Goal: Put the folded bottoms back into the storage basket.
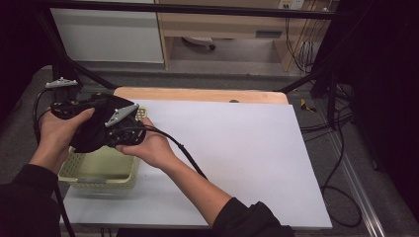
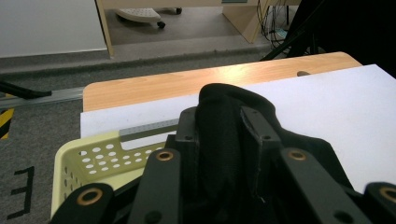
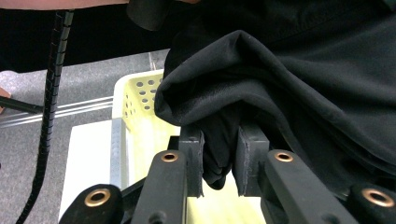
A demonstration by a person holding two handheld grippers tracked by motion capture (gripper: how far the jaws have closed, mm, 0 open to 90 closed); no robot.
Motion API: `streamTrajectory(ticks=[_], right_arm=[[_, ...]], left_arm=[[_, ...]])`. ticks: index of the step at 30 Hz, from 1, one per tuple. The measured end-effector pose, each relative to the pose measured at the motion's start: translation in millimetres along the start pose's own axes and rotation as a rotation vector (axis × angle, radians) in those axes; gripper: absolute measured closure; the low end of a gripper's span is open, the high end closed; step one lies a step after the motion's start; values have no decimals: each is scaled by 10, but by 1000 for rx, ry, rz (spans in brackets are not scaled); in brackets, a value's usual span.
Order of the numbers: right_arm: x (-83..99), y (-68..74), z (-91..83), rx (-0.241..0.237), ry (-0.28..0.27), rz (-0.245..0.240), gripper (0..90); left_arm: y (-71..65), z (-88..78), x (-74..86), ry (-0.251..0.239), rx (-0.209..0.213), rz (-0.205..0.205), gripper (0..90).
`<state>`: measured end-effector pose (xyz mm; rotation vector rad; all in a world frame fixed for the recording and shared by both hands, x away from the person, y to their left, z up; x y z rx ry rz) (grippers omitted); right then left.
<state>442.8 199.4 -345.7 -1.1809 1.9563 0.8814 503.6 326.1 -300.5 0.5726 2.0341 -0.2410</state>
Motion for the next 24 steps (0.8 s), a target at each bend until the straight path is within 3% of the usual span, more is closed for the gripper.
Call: streamTrajectory(ticks=[24], right_arm=[[30,31,82,-8,2,2,758]], left_arm=[[23,13,82,11,1,-4,705]])
Point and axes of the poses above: each handheld gripper's, and its own axes: z roughly forward along the jaws, x roughly out of its underside, y roughly to its left, the point moved 6 cm from there along z, roughly forward along the jaws, and after that the axes turned 13 degrees about z, right-handed, at the moved point
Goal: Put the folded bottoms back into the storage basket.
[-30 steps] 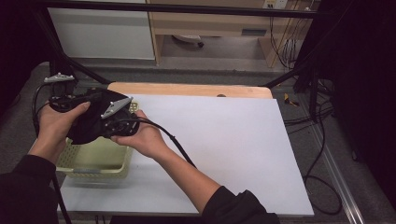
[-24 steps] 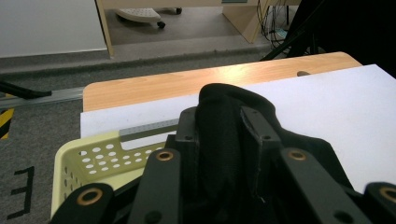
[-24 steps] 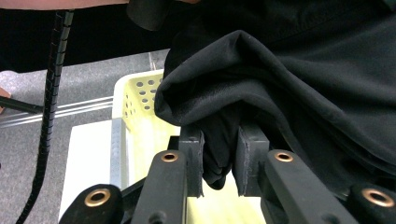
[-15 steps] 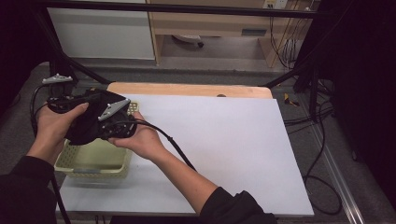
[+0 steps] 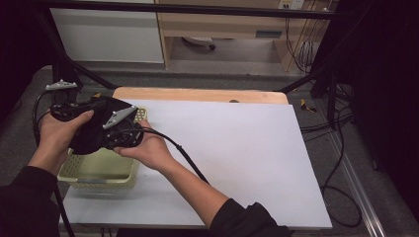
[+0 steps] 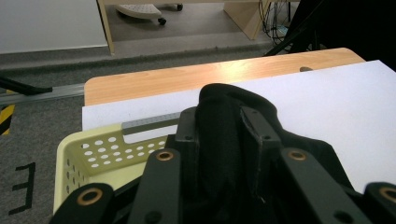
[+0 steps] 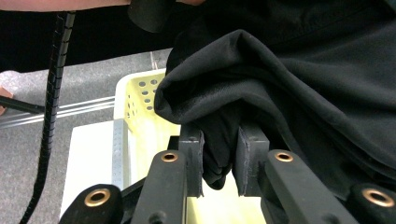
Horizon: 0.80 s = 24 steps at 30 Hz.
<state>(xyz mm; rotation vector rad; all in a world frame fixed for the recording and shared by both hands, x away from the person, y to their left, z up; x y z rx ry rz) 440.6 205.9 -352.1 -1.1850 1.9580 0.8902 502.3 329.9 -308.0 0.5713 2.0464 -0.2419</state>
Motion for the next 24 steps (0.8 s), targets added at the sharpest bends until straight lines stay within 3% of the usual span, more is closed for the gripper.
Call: streamTrajectory(ticks=[24], right_arm=[[113,49,151,-8,20,6,757]], left_arm=[[29,48,184,30,-1,-8,705]])
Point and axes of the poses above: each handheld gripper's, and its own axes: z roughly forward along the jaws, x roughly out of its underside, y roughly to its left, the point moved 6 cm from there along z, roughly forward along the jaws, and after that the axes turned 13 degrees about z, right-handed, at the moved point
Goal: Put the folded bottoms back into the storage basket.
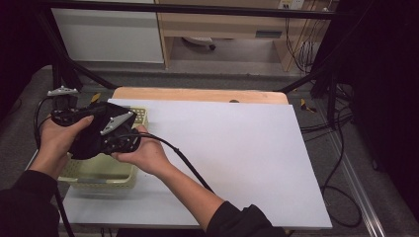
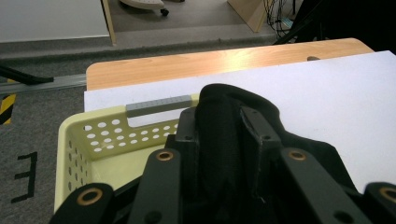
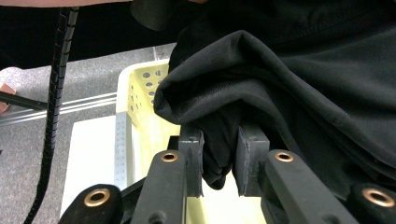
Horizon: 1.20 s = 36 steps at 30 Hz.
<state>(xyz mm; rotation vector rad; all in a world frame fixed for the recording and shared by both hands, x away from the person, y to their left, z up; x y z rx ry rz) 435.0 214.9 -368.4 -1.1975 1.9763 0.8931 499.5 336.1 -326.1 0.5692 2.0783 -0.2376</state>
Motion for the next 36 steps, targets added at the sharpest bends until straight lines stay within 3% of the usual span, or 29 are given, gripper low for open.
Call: streamTrajectory(ticks=[36], right_arm=[[139,11,128,-5,13,10,756]], left_arm=[[18,45,124,28,-1,5,705]])
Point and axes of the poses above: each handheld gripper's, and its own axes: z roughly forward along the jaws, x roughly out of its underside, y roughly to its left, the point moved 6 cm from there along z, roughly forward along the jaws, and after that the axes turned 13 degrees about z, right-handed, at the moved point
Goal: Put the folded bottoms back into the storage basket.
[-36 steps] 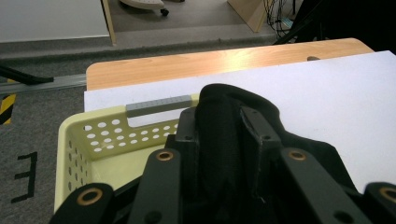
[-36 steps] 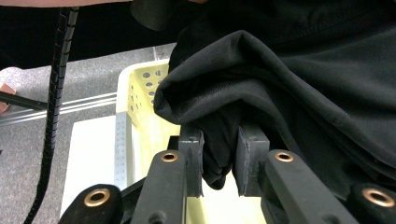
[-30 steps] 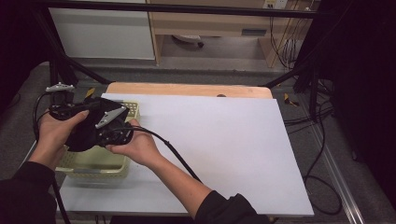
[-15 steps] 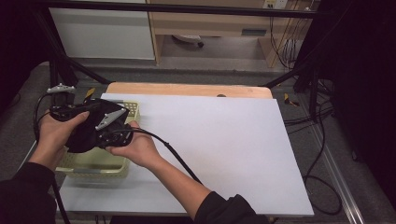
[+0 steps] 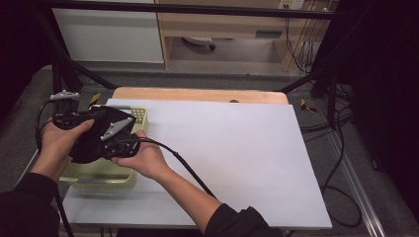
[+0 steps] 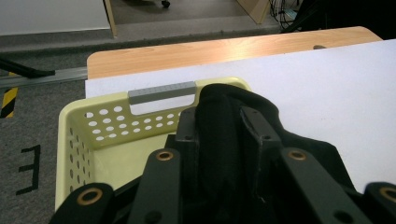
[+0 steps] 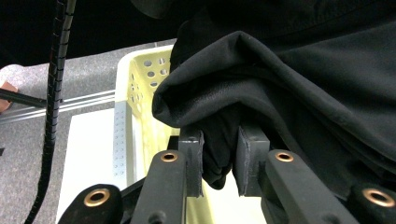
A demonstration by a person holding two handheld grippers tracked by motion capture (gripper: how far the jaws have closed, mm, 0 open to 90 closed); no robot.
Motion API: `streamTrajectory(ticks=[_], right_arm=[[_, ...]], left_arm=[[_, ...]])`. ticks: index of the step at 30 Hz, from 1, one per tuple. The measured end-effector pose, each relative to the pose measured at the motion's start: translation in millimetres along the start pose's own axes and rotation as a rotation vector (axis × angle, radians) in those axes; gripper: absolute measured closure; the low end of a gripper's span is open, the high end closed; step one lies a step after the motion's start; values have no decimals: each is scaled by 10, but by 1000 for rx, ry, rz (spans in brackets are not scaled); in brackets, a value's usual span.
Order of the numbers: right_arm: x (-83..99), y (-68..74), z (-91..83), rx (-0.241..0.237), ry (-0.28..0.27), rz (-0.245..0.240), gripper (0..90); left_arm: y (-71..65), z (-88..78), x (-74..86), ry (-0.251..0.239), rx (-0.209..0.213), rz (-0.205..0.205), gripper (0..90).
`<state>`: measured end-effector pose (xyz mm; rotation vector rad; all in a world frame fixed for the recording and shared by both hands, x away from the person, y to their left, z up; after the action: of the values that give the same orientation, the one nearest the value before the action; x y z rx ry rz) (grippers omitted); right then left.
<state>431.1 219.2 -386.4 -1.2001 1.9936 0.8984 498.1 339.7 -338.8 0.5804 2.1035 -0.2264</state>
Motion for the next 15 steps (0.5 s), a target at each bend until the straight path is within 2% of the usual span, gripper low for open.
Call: streamTrajectory(ticks=[15], right_arm=[[67,4,65,-3,4,10,754]], left_arm=[[16,20,63,8,2,-2,705]])
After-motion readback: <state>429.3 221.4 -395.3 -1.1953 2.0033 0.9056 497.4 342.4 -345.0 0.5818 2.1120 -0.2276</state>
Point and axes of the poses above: each handheld gripper's, and its own axes: z roughly forward along the jaws, x roughly out of its underside, y roughly to its left, the point moved 6 cm from there along z, roughly forward along the jaws, and after that the axes turned 13 degrees about z, right-handed, at the moved point
